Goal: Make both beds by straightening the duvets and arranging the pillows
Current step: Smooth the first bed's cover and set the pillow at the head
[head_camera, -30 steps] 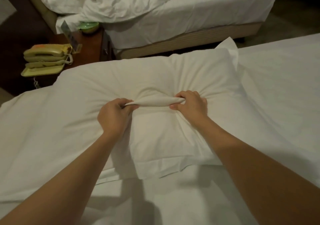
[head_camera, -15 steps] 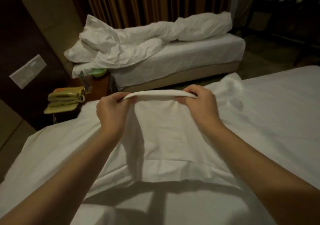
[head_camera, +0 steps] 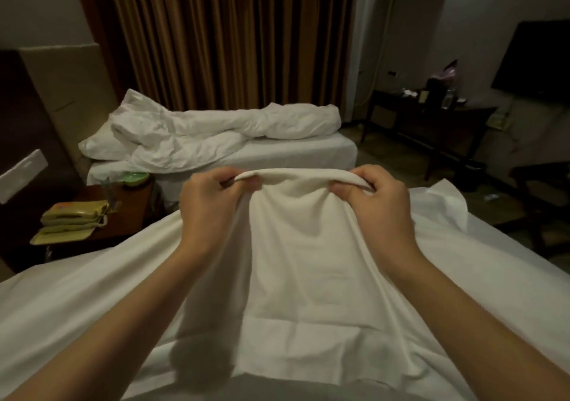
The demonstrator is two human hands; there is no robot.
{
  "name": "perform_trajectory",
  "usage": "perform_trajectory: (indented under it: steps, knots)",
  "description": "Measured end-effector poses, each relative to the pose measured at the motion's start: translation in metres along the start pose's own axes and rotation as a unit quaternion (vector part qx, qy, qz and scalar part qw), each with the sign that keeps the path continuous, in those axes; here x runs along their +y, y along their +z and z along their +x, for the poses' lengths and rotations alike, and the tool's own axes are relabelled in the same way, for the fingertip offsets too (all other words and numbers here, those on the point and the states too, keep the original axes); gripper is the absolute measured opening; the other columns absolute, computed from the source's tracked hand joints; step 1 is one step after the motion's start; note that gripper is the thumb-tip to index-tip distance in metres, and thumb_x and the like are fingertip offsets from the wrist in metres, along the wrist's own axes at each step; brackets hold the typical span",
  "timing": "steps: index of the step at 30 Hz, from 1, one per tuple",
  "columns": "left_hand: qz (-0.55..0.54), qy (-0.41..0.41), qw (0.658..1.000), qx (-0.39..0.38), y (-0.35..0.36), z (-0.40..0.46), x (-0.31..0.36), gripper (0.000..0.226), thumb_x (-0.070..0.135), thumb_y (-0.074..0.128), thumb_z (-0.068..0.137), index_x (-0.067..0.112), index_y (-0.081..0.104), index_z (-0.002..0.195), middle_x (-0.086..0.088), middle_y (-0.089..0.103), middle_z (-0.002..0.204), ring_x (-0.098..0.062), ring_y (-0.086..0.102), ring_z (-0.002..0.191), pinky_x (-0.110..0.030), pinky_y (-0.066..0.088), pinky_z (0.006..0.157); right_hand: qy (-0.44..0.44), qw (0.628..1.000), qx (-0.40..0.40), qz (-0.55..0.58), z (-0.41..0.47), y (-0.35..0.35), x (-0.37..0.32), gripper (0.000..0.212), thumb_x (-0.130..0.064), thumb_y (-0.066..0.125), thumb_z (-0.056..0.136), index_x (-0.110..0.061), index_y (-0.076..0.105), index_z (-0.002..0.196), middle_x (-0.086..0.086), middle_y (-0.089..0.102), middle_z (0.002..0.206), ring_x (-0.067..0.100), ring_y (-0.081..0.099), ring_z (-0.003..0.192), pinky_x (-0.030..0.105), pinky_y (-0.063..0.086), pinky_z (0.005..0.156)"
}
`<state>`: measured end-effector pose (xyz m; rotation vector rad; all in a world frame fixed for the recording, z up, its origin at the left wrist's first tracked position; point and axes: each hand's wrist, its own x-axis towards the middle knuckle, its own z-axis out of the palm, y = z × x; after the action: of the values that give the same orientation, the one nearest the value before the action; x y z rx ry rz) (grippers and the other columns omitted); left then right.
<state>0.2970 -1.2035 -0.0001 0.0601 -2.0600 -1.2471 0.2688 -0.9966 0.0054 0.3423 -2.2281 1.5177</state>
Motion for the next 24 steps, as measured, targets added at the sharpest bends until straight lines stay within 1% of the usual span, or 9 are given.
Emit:
perform_trajectory:
  steps: [2, 4, 6, 8, 12, 14, 18, 22, 24]
  knots:
    - [0.0, 0.012, 1.0, 0.008, -0.014, -0.007, 0.029, 0.01, 0.026, 0.075, 0.077, 0.035, 0.073, 0.075, 0.012, 0.072, 0.071, -0.011, 0.066, 0.073, -0.047, 0.052, 0.076, -0.02, 1.0, -0.005, -0.001, -0.004, -0.018, -0.022, 0.015, -0.027, 0.068, 0.084, -0.027, 0.06, 0.072, -0.011, 0.059, 0.081, 0.008, 0.055, 0.081, 0.029, 0.037, 0.065]
    - [0.017, 0.032, 0.999, 0.006, -0.031, -0.015, 0.055, 0.018, 0.022, 0.073, 0.08, 0.038, 0.072, 0.074, 0.014, 0.071, 0.072, -0.008, 0.065, 0.074, -0.047, 0.052, 0.076, -0.034, 0.999, -0.01, -0.012, -0.01, -0.032, -0.043, 0.014, -0.03, 0.067, 0.084, -0.027, 0.059, 0.073, -0.011, 0.058, 0.081, 0.008, 0.055, 0.08, 0.032, 0.041, 0.065]
    - [0.032, 0.052, 0.998, 0.008, -0.052, -0.022, 0.076, 0.008, 0.034, 0.072, 0.079, 0.039, 0.073, 0.073, 0.015, 0.071, 0.073, -0.007, 0.066, 0.076, -0.047, 0.052, 0.076, -0.054, 0.998, -0.016, -0.027, -0.016, -0.042, -0.063, 0.013, -0.033, 0.065, 0.085, -0.028, 0.06, 0.075, -0.012, 0.058, 0.083, 0.009, 0.055, 0.081, 0.036, 0.046, 0.069]
    - [0.051, 0.064, 0.997, 0.008, -0.077, -0.03, 0.096, 0.016, 0.051, 0.065, 0.074, 0.041, 0.072, 0.083, 0.016, 0.071, 0.075, -0.009, 0.067, 0.079, -0.048, 0.053, 0.076, -0.08, 0.996, -0.019, -0.027, -0.027, -0.049, -0.086, 0.011, -0.034, 0.064, 0.085, -0.028, 0.062, 0.077, -0.013, 0.058, 0.085, 0.009, 0.055, 0.083, 0.039, 0.048, 0.072]
    - [0.104, 0.08, 0.991, 0.018, -0.135, -0.055, 0.131, 0.013, 0.044, 0.068, 0.079, 0.034, 0.075, 0.083, 0.014, 0.072, 0.078, -0.012, 0.067, 0.08, -0.047, 0.053, 0.073, -0.13, 0.991, -0.014, -0.009, -0.059, -0.057, -0.135, 0.006, -0.023, 0.067, 0.085, -0.02, 0.067, 0.08, -0.011, 0.058, 0.084, 0.013, 0.054, 0.085, 0.042, 0.047, 0.078]
    - [0.13, 0.077, 0.988, 0.026, -0.172, -0.074, 0.144, 0.02, 0.051, 0.064, 0.077, 0.035, 0.075, 0.084, 0.014, 0.071, 0.077, -0.013, 0.067, 0.081, -0.047, 0.052, 0.073, -0.162, 0.987, -0.015, -0.003, -0.082, -0.055, -0.162, 0.007, -0.018, 0.068, 0.084, -0.018, 0.067, 0.077, -0.01, 0.058, 0.081, 0.014, 0.054, 0.084, 0.044, 0.046, 0.078]
    - [0.163, 0.047, 0.983, 0.065, -0.249, -0.117, 0.159, 0.042, 0.066, 0.052, 0.067, 0.035, 0.076, 0.082, 0.013, 0.071, 0.074, -0.015, 0.067, 0.081, -0.042, 0.044, 0.093, -0.203, 0.978, -0.048, 0.003, -0.133, -0.039, -0.217, 0.006, -0.016, 0.068, 0.083, -0.015, 0.068, 0.077, -0.012, 0.058, 0.079, 0.013, 0.052, 0.082, 0.046, 0.044, 0.081]
    - [0.216, 0.014, 0.972, 0.095, -0.323, -0.162, 0.173, 0.028, 0.053, 0.061, 0.067, 0.032, 0.076, 0.077, 0.012, 0.07, 0.069, -0.013, 0.067, 0.077, -0.033, 0.045, 0.067, -0.241, 0.966, -0.087, 0.014, -0.171, -0.012, -0.259, 0.007, -0.016, 0.072, 0.081, -0.018, 0.066, 0.077, -0.019, 0.054, 0.078, 0.012, 0.051, 0.083, 0.047, 0.044, 0.085]
    - [0.254, -0.005, 0.963, 0.089, -0.354, -0.177, 0.183, 0.026, 0.052, 0.063, 0.068, 0.031, 0.075, 0.076, 0.008, 0.069, 0.068, -0.016, 0.066, 0.076, -0.032, 0.043, 0.063, -0.263, 0.96, -0.096, 0.01, -0.184, 0.005, -0.276, 0.01, -0.014, 0.075, 0.078, -0.016, 0.066, 0.076, -0.018, 0.053, 0.076, 0.015, 0.051, 0.081, 0.05, 0.044, 0.083]
